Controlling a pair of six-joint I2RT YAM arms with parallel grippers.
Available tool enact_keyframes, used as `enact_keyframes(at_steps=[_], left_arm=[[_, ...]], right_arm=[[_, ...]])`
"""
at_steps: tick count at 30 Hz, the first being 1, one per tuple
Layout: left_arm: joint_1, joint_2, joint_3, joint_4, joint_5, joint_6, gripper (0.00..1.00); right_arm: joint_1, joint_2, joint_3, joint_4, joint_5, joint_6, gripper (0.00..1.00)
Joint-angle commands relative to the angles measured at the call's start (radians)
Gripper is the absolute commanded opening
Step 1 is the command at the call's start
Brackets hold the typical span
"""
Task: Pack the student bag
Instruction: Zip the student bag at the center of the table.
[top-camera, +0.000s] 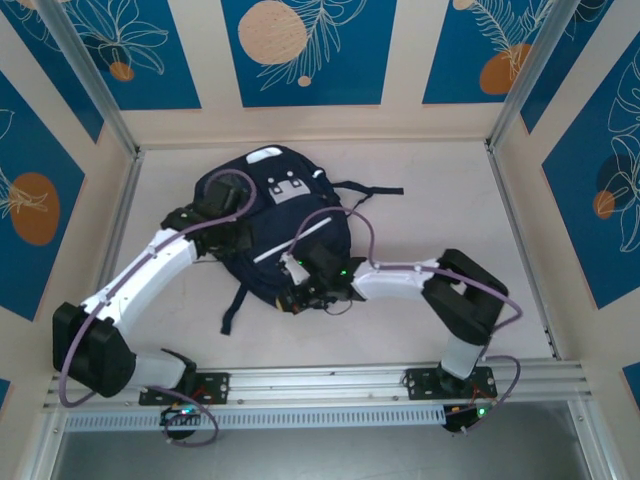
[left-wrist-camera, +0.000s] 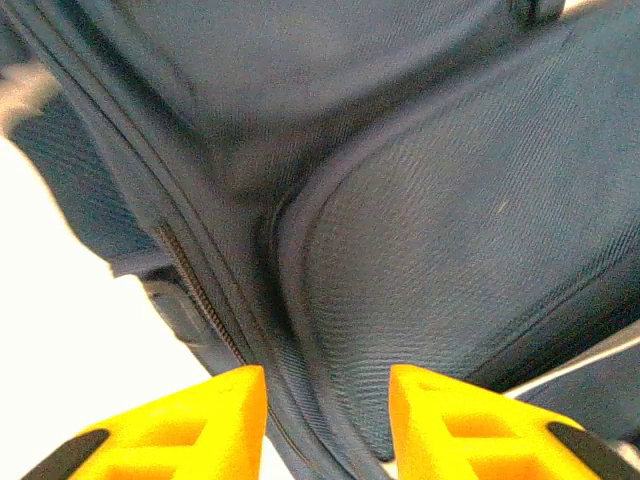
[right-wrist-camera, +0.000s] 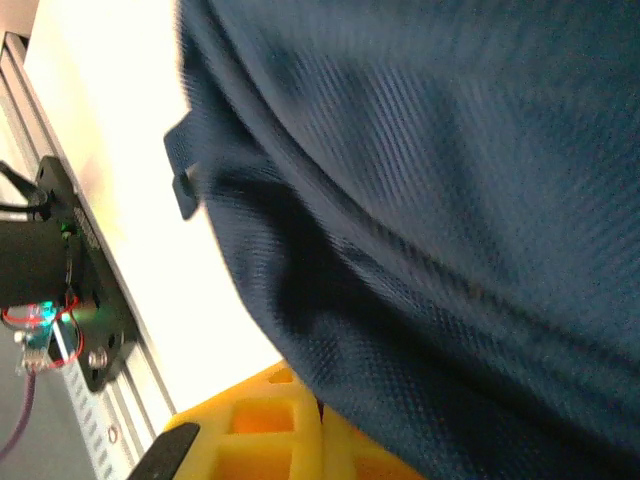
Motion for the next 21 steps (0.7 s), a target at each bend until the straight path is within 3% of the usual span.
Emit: enact_keyframes(at_steps=[1, 5, 11, 15, 21], left_arm=[[0.036, -0.084, -0.04, 0.022, 0.074, -0.087, 0.49], [0.036, -0.174, -0.17, 0.053, 0.142, -0.232, 0.56], [0.025, -0.333, -0.448, 0.22, 0.267, -0.471, 0.54], [0.007, -0.393, -0.576, 0.304, 0.234, -0.596, 0.52], [0.007, -0.348, -0.598, 0.371, 0.196, -0.616, 0.53]], right_arm=[[0.002, 0.098, 0.074, 0.011, -0.038, 0.122, 0.0], [-0.037, 0.168, 0.06, 0.145, -0.119, 0.254, 0.0], [-0.032, 0.209, 0.076, 0.152, -0.135, 0.264, 0.0], [-0.028, 0.214, 0.078, 0.149, -0.131, 0.266, 0.0], [-0.017, 0.207, 0.081, 0.135, -0.122, 0.254, 0.0]])
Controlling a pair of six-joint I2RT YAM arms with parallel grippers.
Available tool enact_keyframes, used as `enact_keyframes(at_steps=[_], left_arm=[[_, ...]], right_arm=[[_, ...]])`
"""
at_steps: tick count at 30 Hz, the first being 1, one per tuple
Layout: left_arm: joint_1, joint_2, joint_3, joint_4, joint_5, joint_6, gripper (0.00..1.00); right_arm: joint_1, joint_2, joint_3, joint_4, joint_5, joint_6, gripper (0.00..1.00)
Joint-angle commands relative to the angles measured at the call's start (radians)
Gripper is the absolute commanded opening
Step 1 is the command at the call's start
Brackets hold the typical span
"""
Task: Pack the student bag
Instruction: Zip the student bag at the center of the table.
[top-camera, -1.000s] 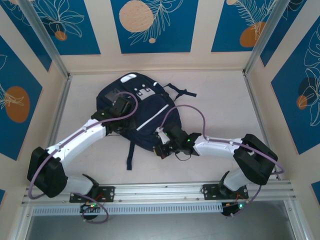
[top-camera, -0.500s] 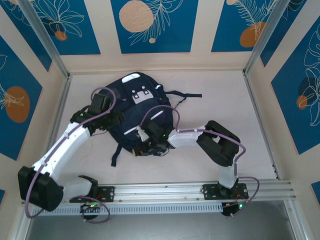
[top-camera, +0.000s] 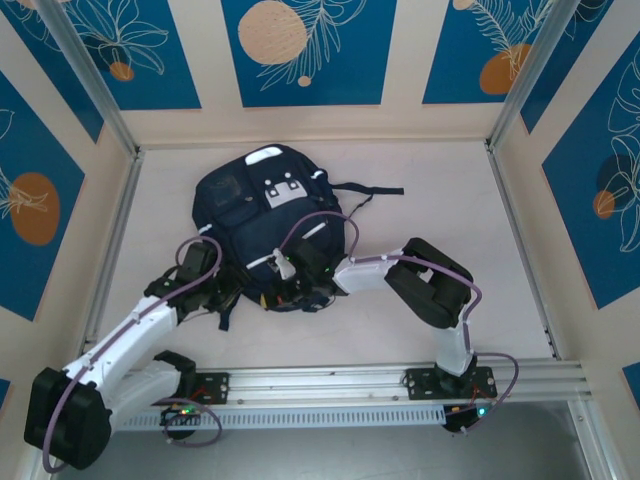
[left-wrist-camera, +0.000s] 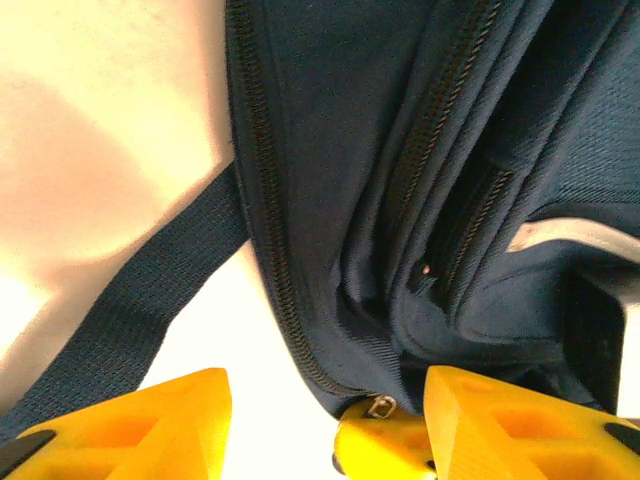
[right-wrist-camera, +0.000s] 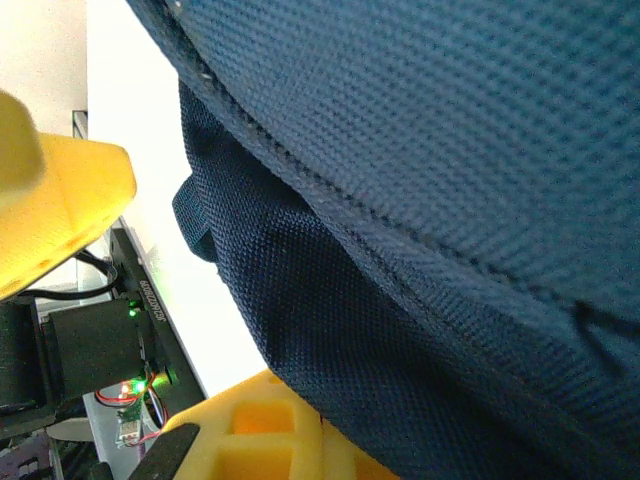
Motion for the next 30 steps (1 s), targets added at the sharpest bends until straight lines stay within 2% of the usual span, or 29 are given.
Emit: enact_keyframes(at_steps=[1, 7, 14, 18, 23, 30], left_arm=[[-0.007, 0.035, 0.001, 0.086, -0.021, -0.064, 0.53], [-0.009, 0.136, -0.027, 0.149, 0.014, -0.101, 0.46], [-0.012, 0.173, -0.058, 0.191, 0.005, -0.115, 0.35], [-0.012, 0.207, -0.054, 0.207, -0.012, -0.107, 0.2], [-0.012, 0.246, -0.015, 0.197, -0.048, -0.076, 0.02], [-0.01, 0.252, 0.031, 0.147, -0.109, -0.042, 0.0]], right_arm=[[0.012, 0.036, 0.011, -0.032, 0.016, 0.01, 0.0], [0.017, 0.021, 0.001, -0.041, 0.034, 0.008, 0.0], [0.02, 0.02, 0.008, -0.059, 0.043, 0.002, 0.0], [0.031, 0.021, 0.033, -0.107, 0.057, -0.027, 0.0], [0.058, 0.005, 0.08, -0.276, 0.135, -0.117, 0.0], [0.089, -0.029, 0.084, -0.455, 0.221, -0.185, 0.0]])
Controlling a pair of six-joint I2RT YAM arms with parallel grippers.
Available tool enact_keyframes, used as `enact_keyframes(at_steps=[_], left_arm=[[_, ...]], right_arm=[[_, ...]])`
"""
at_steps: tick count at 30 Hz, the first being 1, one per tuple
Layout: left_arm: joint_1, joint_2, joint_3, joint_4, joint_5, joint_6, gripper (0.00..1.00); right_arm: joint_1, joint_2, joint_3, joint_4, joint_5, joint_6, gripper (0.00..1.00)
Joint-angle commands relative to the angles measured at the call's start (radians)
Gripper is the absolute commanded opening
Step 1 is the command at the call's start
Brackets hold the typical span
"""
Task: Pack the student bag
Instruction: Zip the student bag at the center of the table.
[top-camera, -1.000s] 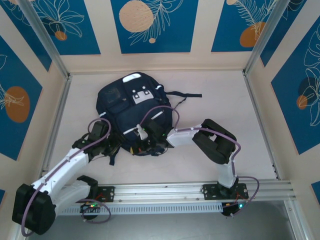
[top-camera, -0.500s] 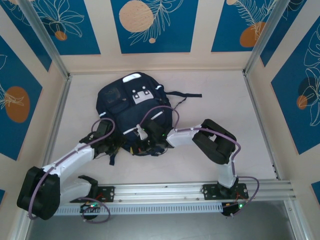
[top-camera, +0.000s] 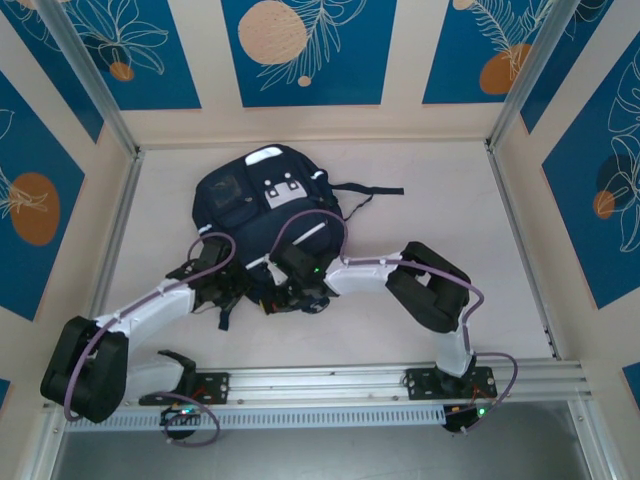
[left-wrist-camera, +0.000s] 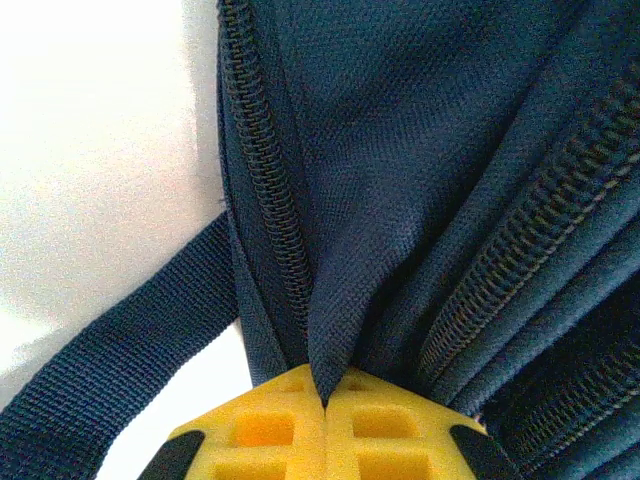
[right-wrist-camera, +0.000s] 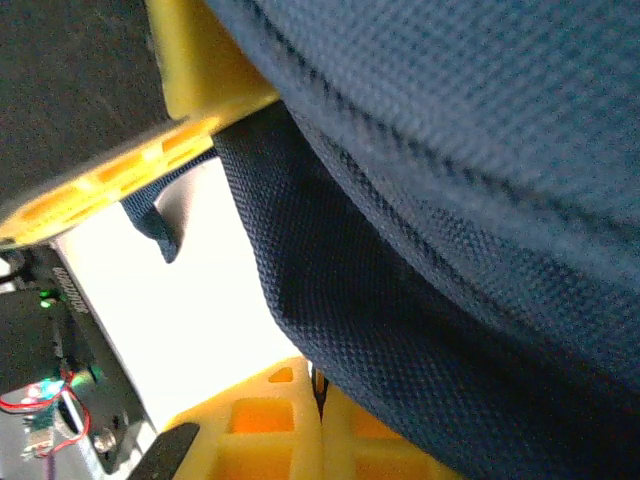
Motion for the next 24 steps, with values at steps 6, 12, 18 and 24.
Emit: enact_keyframes(at_steps=[6, 12, 18, 24], left_arm=[[-0.001, -0.003, 0.052, -0.05, -0.109, 0.039, 0.0], [0.0, -0.021, 0.054, -0.07, -0.124, 0.053, 0.0], [-0.001, -0.052, 0.069, -0.106, -0.156, 0.079, 0.0], [-0.001, -0.075, 0.076, -0.132, -0.174, 0.1, 0.0]], right_arm=[[0.017, -0.076, -0.033, -0.296, 0.096, -0.09, 0.0], [-0.003, -0.122, -0.047, -0.356, 0.109, -0.104, 0.0], [-0.041, -0.139, -0.07, -0.389, 0.078, -0.109, 0.0], [-0.086, -0.177, -0.117, -0.396, 0.063, -0.1, 0.0]])
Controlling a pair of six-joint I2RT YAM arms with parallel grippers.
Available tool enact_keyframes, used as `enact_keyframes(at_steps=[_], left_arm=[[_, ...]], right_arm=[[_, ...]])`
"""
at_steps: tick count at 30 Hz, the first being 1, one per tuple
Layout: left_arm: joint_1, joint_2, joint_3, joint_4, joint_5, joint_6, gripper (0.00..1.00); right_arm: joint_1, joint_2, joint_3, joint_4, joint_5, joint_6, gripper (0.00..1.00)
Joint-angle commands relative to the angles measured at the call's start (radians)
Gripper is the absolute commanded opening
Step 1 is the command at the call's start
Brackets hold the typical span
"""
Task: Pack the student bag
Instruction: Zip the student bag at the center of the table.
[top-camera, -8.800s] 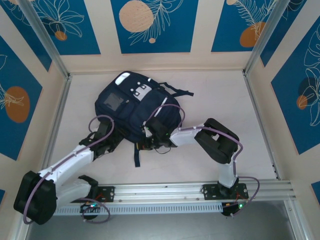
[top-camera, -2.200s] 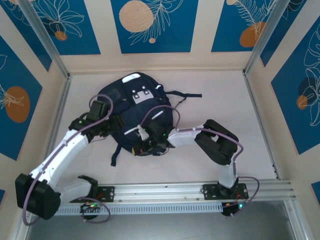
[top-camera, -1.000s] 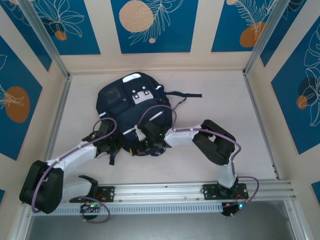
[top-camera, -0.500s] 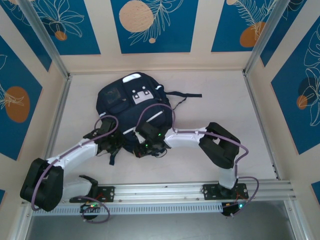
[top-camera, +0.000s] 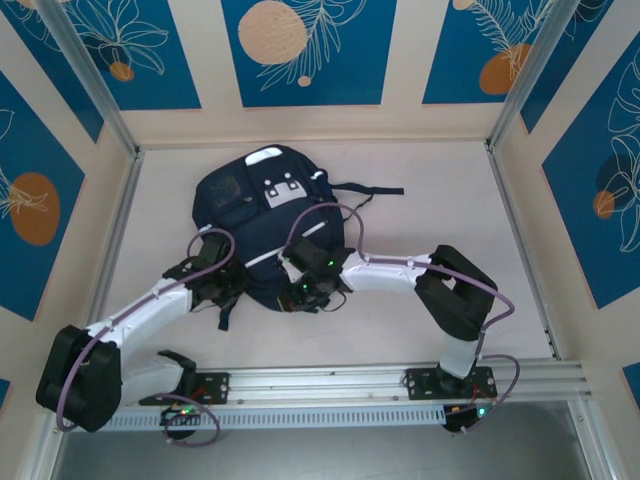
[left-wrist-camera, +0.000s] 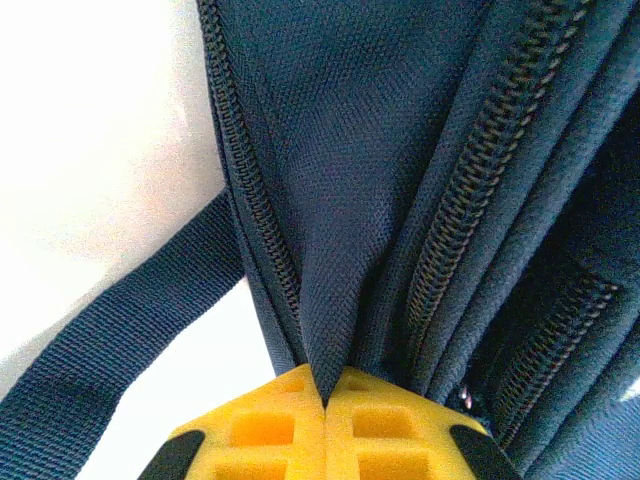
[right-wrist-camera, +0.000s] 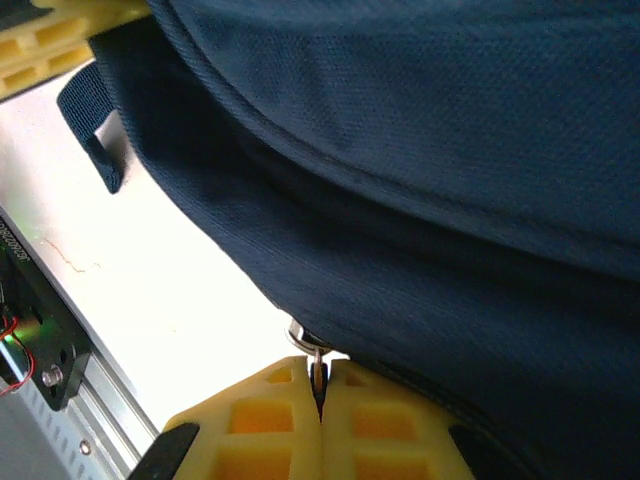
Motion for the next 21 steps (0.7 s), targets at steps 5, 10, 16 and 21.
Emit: enact_keyframes(at_steps=[5, 10, 16, 21], left_arm=[[0.015, -0.011, 0.043, -0.061, -0.164, 0.055, 0.0], [0.021, -0.016, 0.067, -0.093, -0.179, 0.084, 0.0], [0.111, 0.007, 0.129, -0.12, -0.131, 0.142, 0.0], [0.18, 0.012, 0.22, -0.2, -0.168, 0.212, 0.0]], right_arm=[[-0.077, -0.051, -0.081, -0.196, 0.002, -0.012, 0.0], [-0.124, -0.057, -0.08, -0.203, -0.054, -0.022, 0.0], [-0.111, -0.013, -0.053, -0.131, -0.168, -0.092, 0.0], [-0.066, 0.1, 0.044, -0.077, -0.213, -0.074, 0.0]])
